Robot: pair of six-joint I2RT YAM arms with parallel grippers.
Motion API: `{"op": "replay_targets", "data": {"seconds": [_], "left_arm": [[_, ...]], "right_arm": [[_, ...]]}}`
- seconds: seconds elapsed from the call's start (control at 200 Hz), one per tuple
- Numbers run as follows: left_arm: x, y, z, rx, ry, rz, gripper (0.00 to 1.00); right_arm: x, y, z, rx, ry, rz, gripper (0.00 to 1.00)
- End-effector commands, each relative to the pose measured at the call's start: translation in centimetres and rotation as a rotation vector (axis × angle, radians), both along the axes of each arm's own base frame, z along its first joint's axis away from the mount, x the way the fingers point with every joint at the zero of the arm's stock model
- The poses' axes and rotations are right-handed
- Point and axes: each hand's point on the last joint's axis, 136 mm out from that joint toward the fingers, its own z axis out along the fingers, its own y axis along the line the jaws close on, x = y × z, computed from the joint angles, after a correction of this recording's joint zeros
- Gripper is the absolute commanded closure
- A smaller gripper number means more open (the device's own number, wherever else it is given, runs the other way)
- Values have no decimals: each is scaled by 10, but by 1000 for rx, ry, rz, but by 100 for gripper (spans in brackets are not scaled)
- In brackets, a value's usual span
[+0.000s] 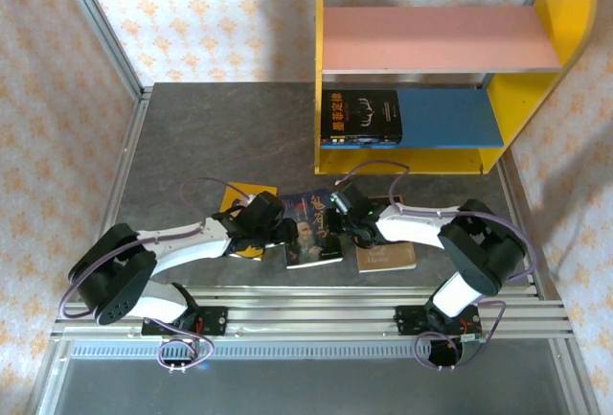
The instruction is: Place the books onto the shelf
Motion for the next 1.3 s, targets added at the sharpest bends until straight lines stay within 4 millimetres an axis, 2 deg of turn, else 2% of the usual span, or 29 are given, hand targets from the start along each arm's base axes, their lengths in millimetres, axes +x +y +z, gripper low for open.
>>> {"op": "replay_targets", "data": {"seconds": [0.0, 0.22, 0.38, 0.651, 0.831, 0.926, 1.051, 1.291], "left_arm": [[6, -10, 0, -21, -3, 5, 36], [10, -20, -4, -33, 4, -9, 37], [15, -33, 1, -76, -13, -26, 38], [24, -53, 33, -193, -106, -51, 38], [25, -53, 69, -283, -205, -45, 38], [24, -48, 78, -288, -233, -41, 37], [22, -42, 76, -260, -226, -35, 38], [20, -37, 62, -211, -194, -25, 40]], "right_arm": [[-31, -26, -38, -118, 116, 4, 79], [-34, -21, -39, -78, 126, 6, 82], [-37, -12, -42, -12, 144, 5, 83], [-42, -2, -46, 62, 169, 5, 84], [-41, 1, -45, 73, 171, 9, 84], [-41, 2, -45, 74, 172, 13, 84], [-39, 2, -44, 70, 165, 11, 80], [-37, 0, -39, 60, 152, 7, 61]]}}
